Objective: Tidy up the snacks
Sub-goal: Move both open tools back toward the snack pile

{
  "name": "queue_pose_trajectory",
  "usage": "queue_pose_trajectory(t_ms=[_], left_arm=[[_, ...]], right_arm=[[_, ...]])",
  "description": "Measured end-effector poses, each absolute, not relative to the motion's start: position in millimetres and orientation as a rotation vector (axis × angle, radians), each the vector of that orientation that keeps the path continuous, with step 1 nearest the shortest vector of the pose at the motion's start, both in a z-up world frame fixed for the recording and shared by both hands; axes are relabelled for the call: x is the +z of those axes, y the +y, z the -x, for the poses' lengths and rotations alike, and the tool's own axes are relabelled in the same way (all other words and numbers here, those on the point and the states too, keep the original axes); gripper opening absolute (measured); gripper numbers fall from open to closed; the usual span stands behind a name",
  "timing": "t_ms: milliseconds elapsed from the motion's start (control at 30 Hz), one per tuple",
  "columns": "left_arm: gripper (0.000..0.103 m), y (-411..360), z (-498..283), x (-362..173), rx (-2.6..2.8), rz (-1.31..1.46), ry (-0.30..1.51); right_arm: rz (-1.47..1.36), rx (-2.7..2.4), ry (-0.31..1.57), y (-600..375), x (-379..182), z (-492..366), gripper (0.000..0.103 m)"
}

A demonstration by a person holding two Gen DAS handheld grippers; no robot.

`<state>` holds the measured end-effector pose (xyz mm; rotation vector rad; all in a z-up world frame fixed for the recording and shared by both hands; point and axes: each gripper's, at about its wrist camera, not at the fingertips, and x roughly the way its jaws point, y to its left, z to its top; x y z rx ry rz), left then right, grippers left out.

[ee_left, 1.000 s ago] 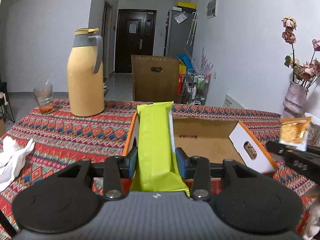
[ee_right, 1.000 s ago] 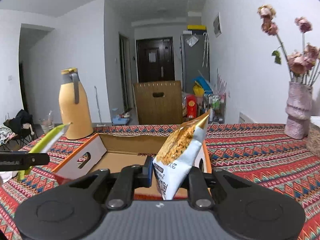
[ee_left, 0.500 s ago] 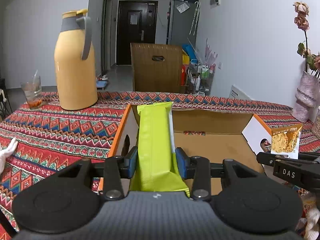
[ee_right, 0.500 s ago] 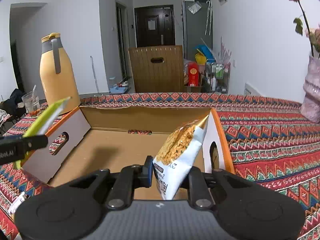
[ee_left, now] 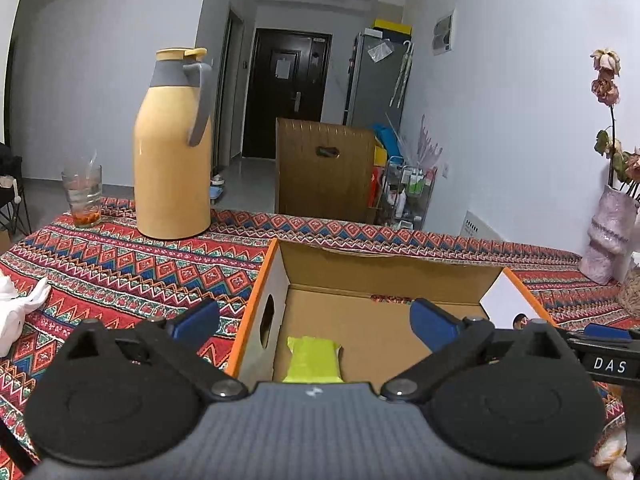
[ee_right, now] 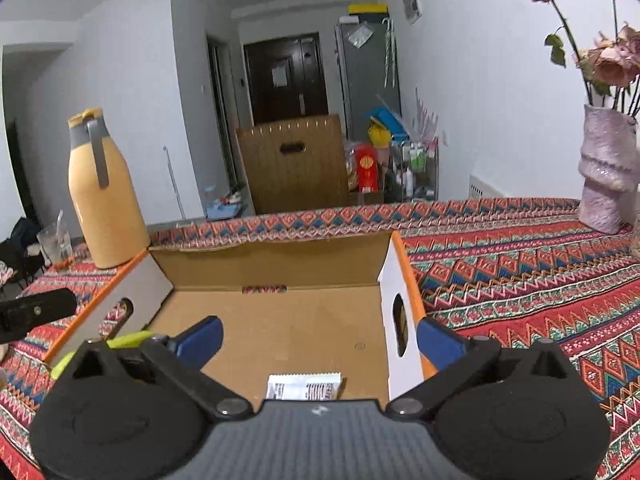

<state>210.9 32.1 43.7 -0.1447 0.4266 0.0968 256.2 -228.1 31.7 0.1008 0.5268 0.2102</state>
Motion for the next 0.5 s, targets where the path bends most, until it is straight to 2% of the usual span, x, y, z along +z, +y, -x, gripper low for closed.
queue_pose_trajectory(t_ms=[500], left_arm=[[0.103,21,-172,68,0.102,0.121,0.398]], right_arm=[[-0.08,0.217,0.412,-236,62,-222,0.103]])
